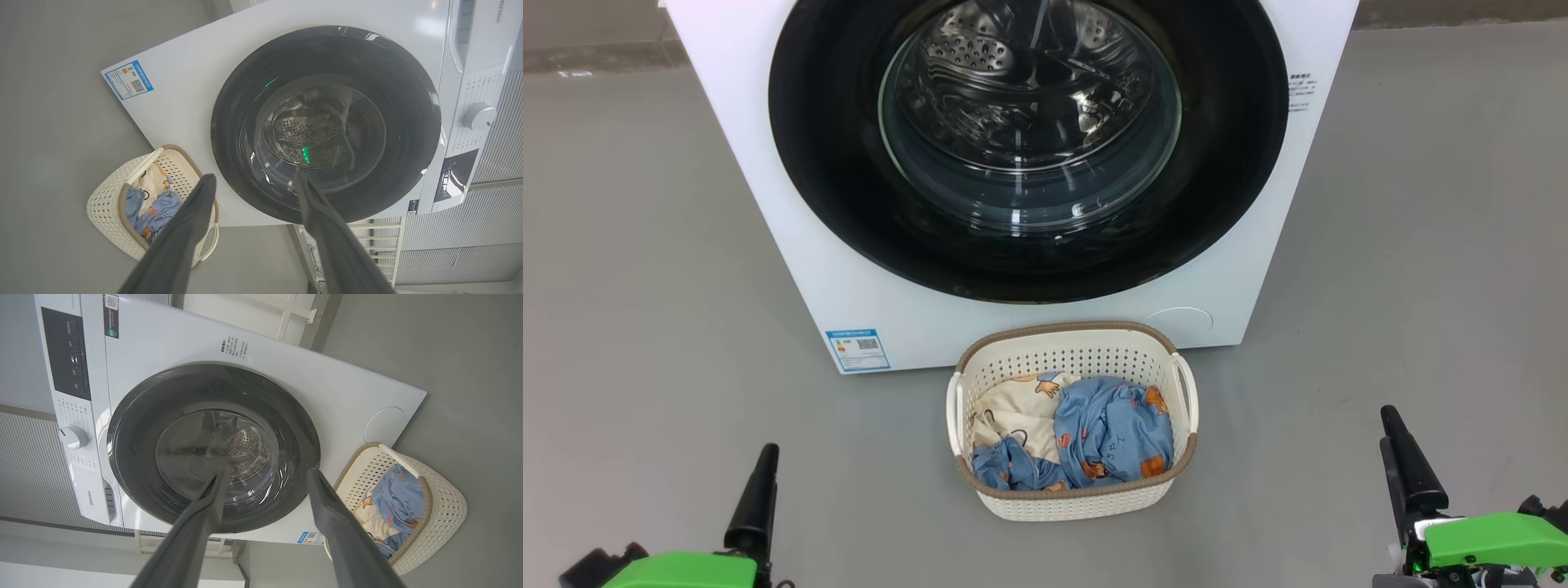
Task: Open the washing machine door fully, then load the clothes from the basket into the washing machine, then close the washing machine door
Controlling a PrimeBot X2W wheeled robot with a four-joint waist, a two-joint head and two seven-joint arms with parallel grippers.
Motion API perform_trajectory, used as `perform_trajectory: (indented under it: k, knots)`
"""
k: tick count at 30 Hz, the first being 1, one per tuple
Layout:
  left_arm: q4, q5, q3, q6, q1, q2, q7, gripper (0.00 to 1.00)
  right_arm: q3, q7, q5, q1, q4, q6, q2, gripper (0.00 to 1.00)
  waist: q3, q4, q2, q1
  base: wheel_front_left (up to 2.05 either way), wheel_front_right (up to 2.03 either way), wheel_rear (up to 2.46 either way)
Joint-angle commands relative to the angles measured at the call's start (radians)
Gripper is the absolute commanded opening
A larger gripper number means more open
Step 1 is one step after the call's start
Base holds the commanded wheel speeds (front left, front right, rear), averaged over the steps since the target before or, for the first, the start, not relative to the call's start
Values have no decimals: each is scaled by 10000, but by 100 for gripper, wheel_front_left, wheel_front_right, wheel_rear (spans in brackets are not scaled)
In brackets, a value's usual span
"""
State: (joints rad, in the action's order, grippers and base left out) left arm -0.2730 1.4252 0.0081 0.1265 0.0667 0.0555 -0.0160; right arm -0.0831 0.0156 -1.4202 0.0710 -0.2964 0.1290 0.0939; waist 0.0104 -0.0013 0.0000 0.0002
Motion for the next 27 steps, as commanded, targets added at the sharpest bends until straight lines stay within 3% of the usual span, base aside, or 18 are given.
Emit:
perform_trajectory:
  k: [1,27]
  knots:
    - [340,-321,56,18,494,280,93,100,92,-99,241,517,331,5,194,100,4,1,0,-2,0,0,0]
    - [474,-4220,-259,25,547,676,828,100,773,-831,4098,700,819,8,815,100,35,-7,0,-2,0,0,0]
